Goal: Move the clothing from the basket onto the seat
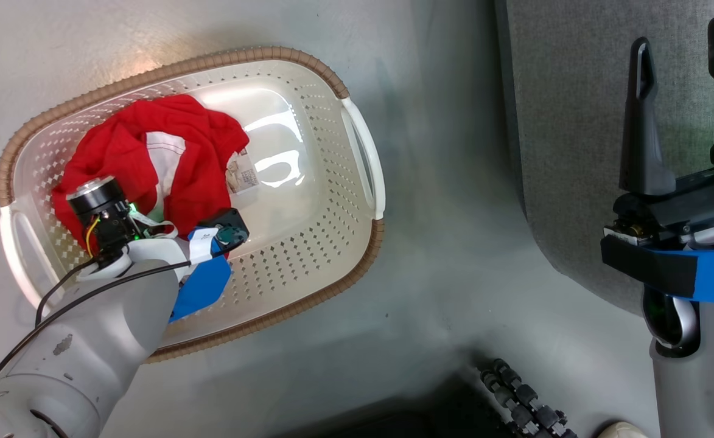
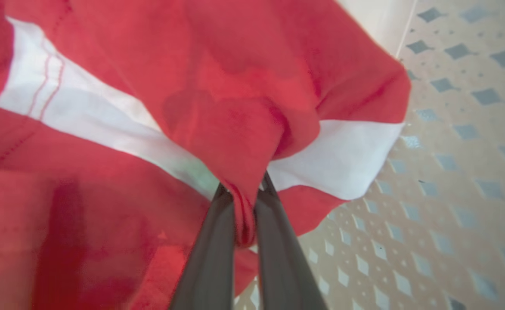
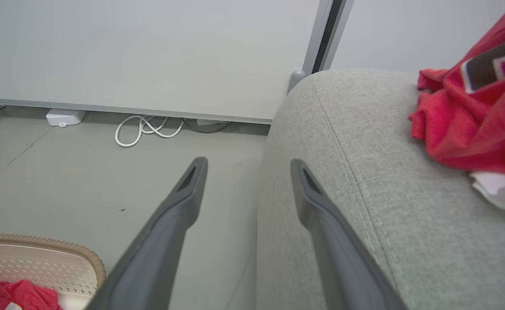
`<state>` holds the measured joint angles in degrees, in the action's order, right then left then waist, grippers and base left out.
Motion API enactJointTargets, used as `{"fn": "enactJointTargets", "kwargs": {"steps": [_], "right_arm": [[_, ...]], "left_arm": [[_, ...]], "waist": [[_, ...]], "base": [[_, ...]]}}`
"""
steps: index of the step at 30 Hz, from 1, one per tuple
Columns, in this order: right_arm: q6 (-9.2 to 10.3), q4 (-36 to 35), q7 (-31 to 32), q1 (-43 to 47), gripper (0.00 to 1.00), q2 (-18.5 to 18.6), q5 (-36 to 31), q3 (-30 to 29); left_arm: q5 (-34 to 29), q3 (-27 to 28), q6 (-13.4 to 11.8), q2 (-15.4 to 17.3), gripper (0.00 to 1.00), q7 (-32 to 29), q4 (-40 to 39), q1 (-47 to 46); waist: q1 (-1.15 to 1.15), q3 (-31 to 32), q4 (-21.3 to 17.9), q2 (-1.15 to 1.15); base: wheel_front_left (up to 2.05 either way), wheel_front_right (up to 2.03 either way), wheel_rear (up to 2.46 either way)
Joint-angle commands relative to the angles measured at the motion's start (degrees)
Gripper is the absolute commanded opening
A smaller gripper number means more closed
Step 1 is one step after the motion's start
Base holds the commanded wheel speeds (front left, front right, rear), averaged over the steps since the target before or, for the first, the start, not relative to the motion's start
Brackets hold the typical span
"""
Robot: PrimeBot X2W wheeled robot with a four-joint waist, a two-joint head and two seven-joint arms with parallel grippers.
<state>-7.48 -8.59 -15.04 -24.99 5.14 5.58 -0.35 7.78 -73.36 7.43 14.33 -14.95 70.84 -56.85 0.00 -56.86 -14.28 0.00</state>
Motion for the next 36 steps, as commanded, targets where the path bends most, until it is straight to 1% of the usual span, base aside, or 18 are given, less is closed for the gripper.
{"fn": "enactJointTargets", "kwargs": {"steps": [1, 5, 9, 11, 18, 23, 31, 36], "right_arm": [[-0.03, -0.1, -0.2, -0.9, 1.0, -0.2, -0.5, -0.1], [-0.02, 0.4, -0.2, -0.9, 1.0, -0.2, -0.4, -0.1], [-0.03, 0.9, -0.2, -0.5, 1.0, 0.2, -0.3, -0.4], [-0.03, 1.3, -0.2, -0.1, 1.0, 0.4, -0.1, -0.5], [-0.02, 3.2, -0.2, 1.9, 1.0, 0.7, -0.3, -0.8], [-0.02, 4.7, -0.2, 3.6, 1.0, 1.1, 0.0, -1.1], [-0.03, 7.1, -0.2, 6.8, 1.0, 1.5, -0.3, -0.8], [-0.03, 8.3, -0.2, 9.0, 1.0, 1.7, -0.3, -0.8]], "left_arm": [[-0.1, -0.2, 0.0, -0.2, 0.0, 0.4, 0.3, -0.7], [0.6, -0.2, 0.0, -1.1, 0.0, 2.4, 0.3, 0.1], [3.8, -0.1, 0.0, -2.0, 0.0, 5.3, 0.3, 0.5], [5.1, -0.1, 0.0, -1.7, 0.0, 7.2, 0.2, 1.3], [8.6, -0.1, 0.0, -3.0, 0.0, 13.9, -1.7, 3.6], [12.9, -0.1, 0.0, -4.3, 0.0, 18.1, -2.4, 4.7], [19.3, 0.0, 0.0, -6.3, 0.0, 23.5, -3.0, 7.8], [22.9, 0.1, 0.0, -6.7, 0.0, 26.2, -3.8, 9.5]], "waist": [[0.0, 0.4, 0.2, 0.0], [0.0, 2.0, 0.8, 0.0], [0.0, 4.6, 1.6, 0.0], [0.0, 6.2, 2.0, 0.0], [0.0, 12.8, 3.9, 0.0], [0.0, 18.1, 5.5, 0.0], [0.0, 27.1, 7.5, 0.0], [0.0, 32.4, 8.6, 0.0]], "base": [[0.0, 0.0, 0.0], [0.0, 0.0, 0.0], [0.0, 0.0, 0.0], [0.0, 0.0, 0.0], [0.0, 0.0, 0.0], [0.0, 0.0, 0.0], [0.0, 0.0, 0.0], [0.0, 0.0, 0.0]]}}
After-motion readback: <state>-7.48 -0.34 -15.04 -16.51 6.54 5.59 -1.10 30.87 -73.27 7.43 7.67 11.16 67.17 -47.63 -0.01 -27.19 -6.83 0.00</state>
